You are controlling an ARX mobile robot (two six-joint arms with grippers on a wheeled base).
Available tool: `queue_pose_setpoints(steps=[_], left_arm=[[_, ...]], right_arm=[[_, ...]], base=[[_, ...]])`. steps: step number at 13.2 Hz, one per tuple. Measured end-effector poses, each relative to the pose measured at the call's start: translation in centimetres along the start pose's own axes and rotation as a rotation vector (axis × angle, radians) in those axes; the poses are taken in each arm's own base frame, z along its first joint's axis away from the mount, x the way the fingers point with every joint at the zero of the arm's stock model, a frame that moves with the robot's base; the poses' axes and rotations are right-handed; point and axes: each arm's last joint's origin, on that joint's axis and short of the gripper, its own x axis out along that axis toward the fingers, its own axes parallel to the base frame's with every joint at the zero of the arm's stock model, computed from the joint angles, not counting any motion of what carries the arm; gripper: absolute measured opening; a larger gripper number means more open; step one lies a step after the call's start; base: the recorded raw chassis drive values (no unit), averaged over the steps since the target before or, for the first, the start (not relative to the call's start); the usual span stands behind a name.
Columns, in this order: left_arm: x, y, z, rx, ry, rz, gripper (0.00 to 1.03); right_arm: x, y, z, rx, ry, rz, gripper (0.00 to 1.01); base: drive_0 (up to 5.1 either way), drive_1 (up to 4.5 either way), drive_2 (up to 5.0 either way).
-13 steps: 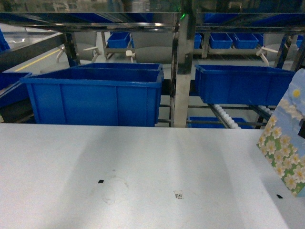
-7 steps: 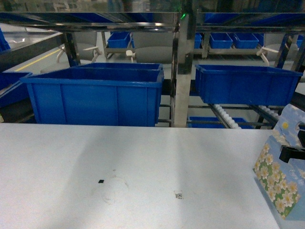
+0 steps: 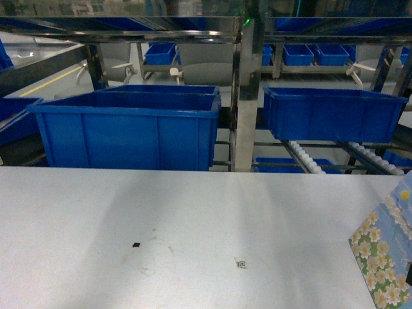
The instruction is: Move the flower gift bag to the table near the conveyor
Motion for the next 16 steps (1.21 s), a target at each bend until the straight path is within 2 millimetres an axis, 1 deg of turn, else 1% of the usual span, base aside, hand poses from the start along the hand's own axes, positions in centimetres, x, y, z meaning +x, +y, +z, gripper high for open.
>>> queue_pose_setpoints(steps=[2, 3, 4, 5, 8, 10, 12, 14, 16], left_arm=[[0.0, 0.0, 0.0, 0.0, 0.0, 0.0, 0.02], [0.0, 0.0, 0.0, 0.0, 0.0, 0.0, 0.02], [0.0, 0.0, 0.0, 0.0, 0.0, 0.0, 0.02], [0.0, 0.0, 0.0, 0.0, 0.0, 0.0, 0.02], [0.0, 0.0, 0.0, 0.0, 0.0, 0.0, 0.02], [0.0, 0.0, 0.0, 0.0, 0.0, 0.0, 0.02], [0.0, 0.0, 0.0, 0.0, 0.0, 0.0, 0.02], [0.0, 0.0, 0.0, 0.0, 0.0, 0.0, 0.02], [0.0, -0.2, -0.1, -0.004, -0.01, 0.004, 0.02]], right_arm=[[-2.1, 0.2, 2.1, -0.018, -0.121, -0.049, 0.75], [-3.2, 0.3, 2.5, -0.041, -0.153, -0.057, 0.95], [-3.9, 0.3, 2.6, -0.058, -0.169, -0.064, 0.99], [-4.7, 0.3, 2.8, -0.082, -0.194, -0.077, 0.97], [-7.5, 0.1, 3.8, -0.127, -0.306, -0.155, 0.98], [-9.8, 0.2, 5.5, -0.108, -0.466, -0.166, 0.98], [-11.6, 0.3, 6.3, -0.107, -0.514, -0.163, 0.98], [-12.3, 0.4, 6.6, -0.103, -0.527, -0.164, 0.98], [-12.2, 0.4, 6.5, -0.107, -0.514, -0.166, 0.98]], base=[[0.0, 0.0, 0.0], [0.0, 0.0, 0.0], [0.0, 0.0, 0.0], [0.0, 0.0, 0.0], [0.0, 0.0, 0.0], [0.0, 0.0, 0.0], [0.0, 0.0, 0.0], [0.0, 0.0, 0.0], [0.0, 0.0, 0.0]])
